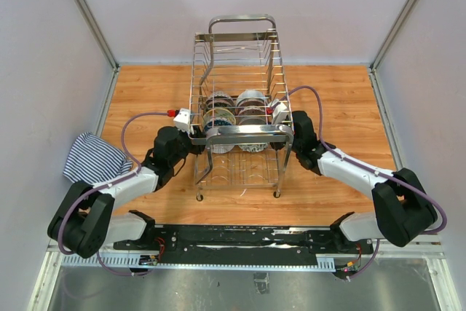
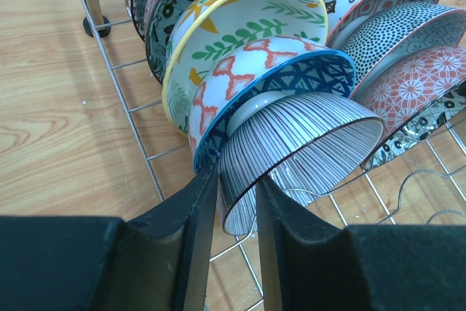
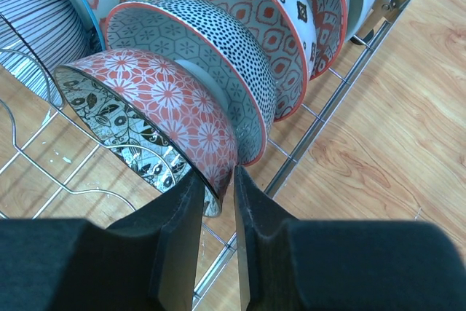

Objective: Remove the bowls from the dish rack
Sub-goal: Pick up the bowl from the dish rack.

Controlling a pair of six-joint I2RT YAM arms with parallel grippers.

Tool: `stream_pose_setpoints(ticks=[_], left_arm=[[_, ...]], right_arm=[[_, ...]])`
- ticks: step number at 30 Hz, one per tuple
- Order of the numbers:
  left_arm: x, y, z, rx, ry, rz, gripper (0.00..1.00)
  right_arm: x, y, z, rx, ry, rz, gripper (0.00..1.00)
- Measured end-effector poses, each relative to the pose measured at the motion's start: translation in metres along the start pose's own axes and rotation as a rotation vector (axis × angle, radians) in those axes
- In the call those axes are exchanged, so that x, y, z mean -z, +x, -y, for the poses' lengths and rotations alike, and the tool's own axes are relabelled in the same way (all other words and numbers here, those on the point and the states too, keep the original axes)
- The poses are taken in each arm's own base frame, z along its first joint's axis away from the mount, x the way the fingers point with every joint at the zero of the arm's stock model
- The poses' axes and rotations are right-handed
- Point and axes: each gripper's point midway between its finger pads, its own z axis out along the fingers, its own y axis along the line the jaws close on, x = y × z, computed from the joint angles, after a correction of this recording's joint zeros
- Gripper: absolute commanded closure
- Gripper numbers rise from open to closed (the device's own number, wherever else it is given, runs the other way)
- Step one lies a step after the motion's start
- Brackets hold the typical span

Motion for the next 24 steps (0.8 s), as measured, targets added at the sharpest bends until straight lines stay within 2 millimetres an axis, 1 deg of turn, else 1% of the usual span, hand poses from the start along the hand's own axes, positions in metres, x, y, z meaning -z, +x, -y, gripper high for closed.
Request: stream_pose_setpoints(ticks=[11, 15, 24], left_arm=[[-0.0029, -0.0035, 0.0015, 0.0, 0.0, 0.021, 0.71], [-0.0039, -0.0036, 0.001, -0.001, -0.002, 0.024, 0.76], [-0.0049, -0.0037, 0.001, -0.006, -0.004, 0.03, 0.82]], right_arm=[[-0.0011, -0.0007, 0.0018, -0.001, 0.01, 0.004, 0.78], [-0.0015, -0.0012, 0.0021, -0.001, 0.011, 0.006, 0.78], [-0.0018, -0.0014, 0.0021, -0.002, 0.012, 0.007, 0.79]])
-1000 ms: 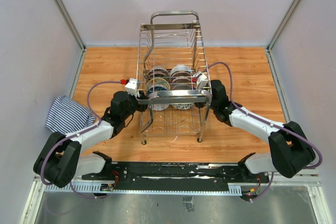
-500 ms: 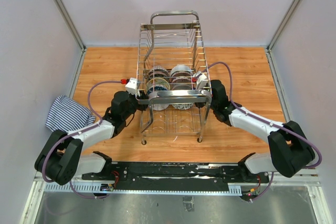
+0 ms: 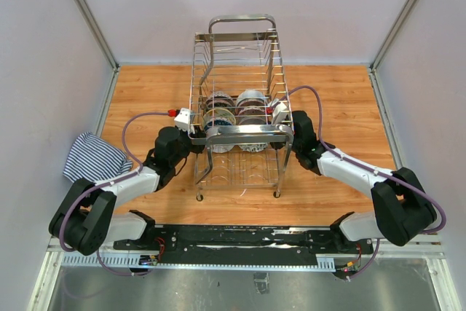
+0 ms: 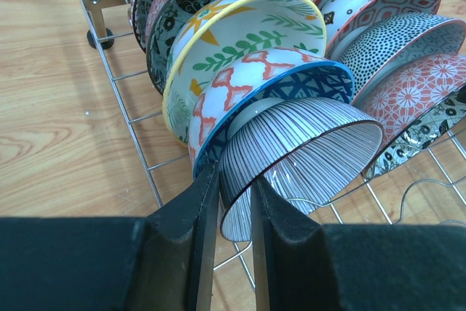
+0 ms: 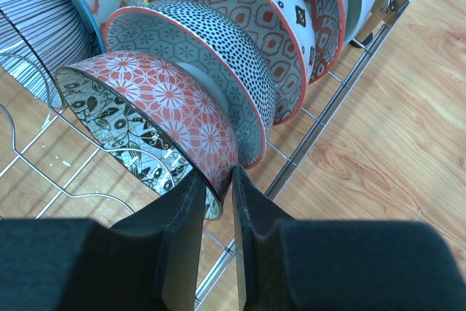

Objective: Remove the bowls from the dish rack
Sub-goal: Pick up the bowl from the dish rack.

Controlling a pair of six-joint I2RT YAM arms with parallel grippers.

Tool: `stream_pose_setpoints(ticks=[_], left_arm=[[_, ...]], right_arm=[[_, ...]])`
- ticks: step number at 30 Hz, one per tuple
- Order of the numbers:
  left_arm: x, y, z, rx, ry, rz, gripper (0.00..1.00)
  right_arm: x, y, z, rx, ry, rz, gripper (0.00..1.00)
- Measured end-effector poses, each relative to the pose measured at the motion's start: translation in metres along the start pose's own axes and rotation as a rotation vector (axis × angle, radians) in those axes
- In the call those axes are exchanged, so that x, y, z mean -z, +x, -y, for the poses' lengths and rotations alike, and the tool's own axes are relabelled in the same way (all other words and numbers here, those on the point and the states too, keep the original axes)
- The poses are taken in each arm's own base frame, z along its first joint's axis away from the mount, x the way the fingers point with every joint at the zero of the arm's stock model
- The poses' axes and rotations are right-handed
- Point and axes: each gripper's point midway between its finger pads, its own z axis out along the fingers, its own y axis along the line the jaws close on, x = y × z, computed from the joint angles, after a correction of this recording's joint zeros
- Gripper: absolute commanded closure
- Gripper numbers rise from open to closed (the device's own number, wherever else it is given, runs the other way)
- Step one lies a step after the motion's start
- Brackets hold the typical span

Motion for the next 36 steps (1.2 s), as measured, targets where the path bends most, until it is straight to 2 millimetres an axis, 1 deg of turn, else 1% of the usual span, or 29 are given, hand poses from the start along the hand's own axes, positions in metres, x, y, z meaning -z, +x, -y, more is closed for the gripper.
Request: stream_pose_setpoints(ticks=[15, 21, 28, 36], left_arm=[[0.0007, 0.0003, -0.0006, -0.001, -0.003, 0.012, 0.92], [0.0009, 0.0004, -0.001, -0.001, -0.005, 0.015, 0.99], [0.0018, 0.002, -0.0016, -0.001, -0.007, 0.017, 1.0], [0.0062, 0.0068, -0.0031, -0.001, -0.014, 0.016, 0.99]], right_arm=[[-0.0002, -0.0009, 0.0004, 0.0, 0.002, 0.004, 0.88], [-0.0003, -0.0005, 0.0004, 0.001, 0.008, 0.01, 0.93], [0.0002, -0.0006, 0.0005, 0.004, 0.02, 0.019, 0.99], [0.003, 0.0023, 0.003, -0.006, 0.041, 0.031, 0.99]])
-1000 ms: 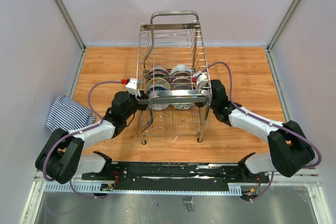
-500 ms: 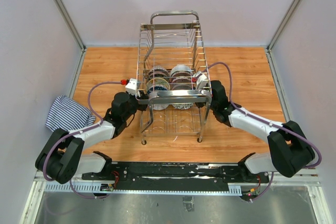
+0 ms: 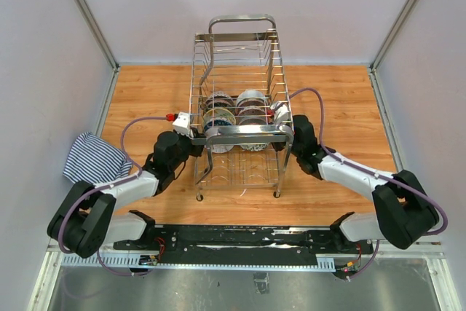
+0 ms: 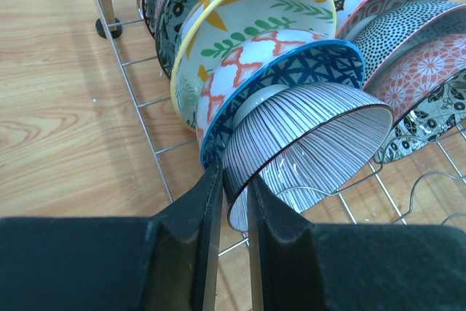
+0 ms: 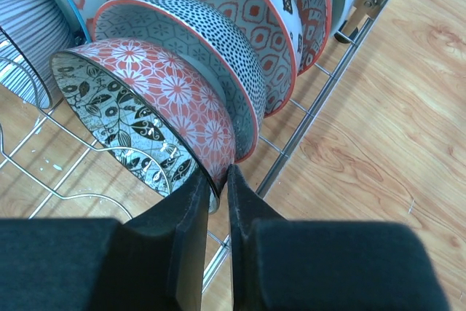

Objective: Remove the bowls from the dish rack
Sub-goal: Pick up the bowl from the dish rack.

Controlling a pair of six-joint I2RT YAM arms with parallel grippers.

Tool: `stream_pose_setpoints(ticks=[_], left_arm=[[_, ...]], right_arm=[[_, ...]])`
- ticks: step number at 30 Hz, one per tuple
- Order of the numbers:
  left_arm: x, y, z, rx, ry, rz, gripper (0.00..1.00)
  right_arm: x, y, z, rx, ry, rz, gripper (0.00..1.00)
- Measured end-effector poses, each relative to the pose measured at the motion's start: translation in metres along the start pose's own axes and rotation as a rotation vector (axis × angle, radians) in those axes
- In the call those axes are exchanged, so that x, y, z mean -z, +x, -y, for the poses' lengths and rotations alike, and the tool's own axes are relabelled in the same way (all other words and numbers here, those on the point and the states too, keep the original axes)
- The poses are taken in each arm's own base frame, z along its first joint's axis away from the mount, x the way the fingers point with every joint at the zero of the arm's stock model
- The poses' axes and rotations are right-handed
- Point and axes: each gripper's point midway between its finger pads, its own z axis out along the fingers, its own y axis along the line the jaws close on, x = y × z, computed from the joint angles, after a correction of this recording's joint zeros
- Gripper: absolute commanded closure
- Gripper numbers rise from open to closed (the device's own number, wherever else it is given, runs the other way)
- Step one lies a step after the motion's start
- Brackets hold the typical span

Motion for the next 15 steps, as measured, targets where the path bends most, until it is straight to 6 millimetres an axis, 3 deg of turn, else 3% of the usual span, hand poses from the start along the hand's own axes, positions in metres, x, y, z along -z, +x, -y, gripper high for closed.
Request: stream_pose_setpoints(ticks=[15], left_arm=[[0.01, 0.0017, -0.0023, 0.003, -0.015, 0.015, 0.99]], right_arm=[[0.0084, 0.0043, 0.0027, -0.015, 0.024, 0.019, 0.99]])
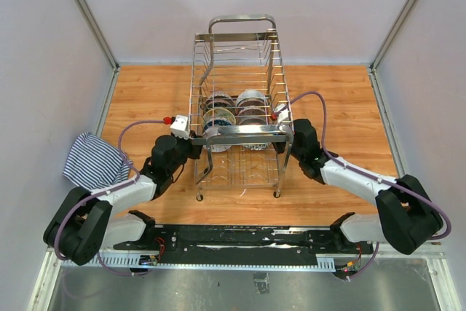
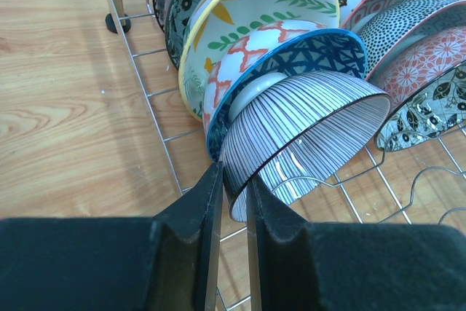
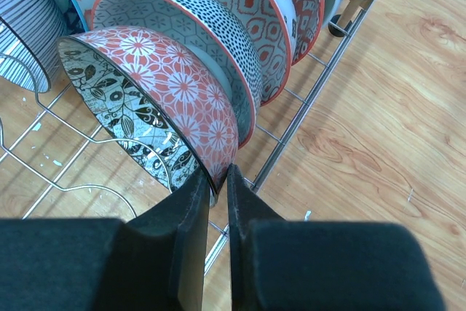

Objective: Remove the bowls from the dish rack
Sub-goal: Pick up the bowl from the dish rack.

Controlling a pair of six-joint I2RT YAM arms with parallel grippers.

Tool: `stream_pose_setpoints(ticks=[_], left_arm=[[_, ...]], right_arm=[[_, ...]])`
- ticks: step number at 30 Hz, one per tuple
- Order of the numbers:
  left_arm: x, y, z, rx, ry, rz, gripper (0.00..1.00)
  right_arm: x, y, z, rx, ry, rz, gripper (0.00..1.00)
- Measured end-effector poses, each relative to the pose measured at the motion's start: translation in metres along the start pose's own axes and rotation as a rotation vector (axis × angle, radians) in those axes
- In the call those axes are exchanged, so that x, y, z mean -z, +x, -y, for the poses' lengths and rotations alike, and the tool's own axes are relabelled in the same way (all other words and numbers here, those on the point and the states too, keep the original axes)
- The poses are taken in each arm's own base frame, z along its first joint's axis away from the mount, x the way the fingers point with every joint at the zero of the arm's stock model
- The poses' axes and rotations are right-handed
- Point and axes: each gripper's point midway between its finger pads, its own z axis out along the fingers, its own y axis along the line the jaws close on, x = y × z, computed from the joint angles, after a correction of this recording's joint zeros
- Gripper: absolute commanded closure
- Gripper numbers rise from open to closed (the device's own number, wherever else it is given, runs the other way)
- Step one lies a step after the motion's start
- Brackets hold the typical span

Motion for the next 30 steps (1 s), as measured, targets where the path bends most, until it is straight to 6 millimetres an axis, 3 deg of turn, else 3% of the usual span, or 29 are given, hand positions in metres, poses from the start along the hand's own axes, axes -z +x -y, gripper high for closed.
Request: stream_pose_setpoints(ticks=[24, 30], left_arm=[[0.0092, -0.0014, -0.0013, 0.041, -0.009, 0.073, 1.0], [0.0089, -0.0019, -0.0013, 0.042, -0.008, 0.076, 0.97]], right_arm=[[0.0004, -0.0014, 0.0014, -0.045, 0.024, 0.062, 0.99], [0.0004, -0.0013, 0.0013, -0.046, 0.024, 0.062, 0.83]])
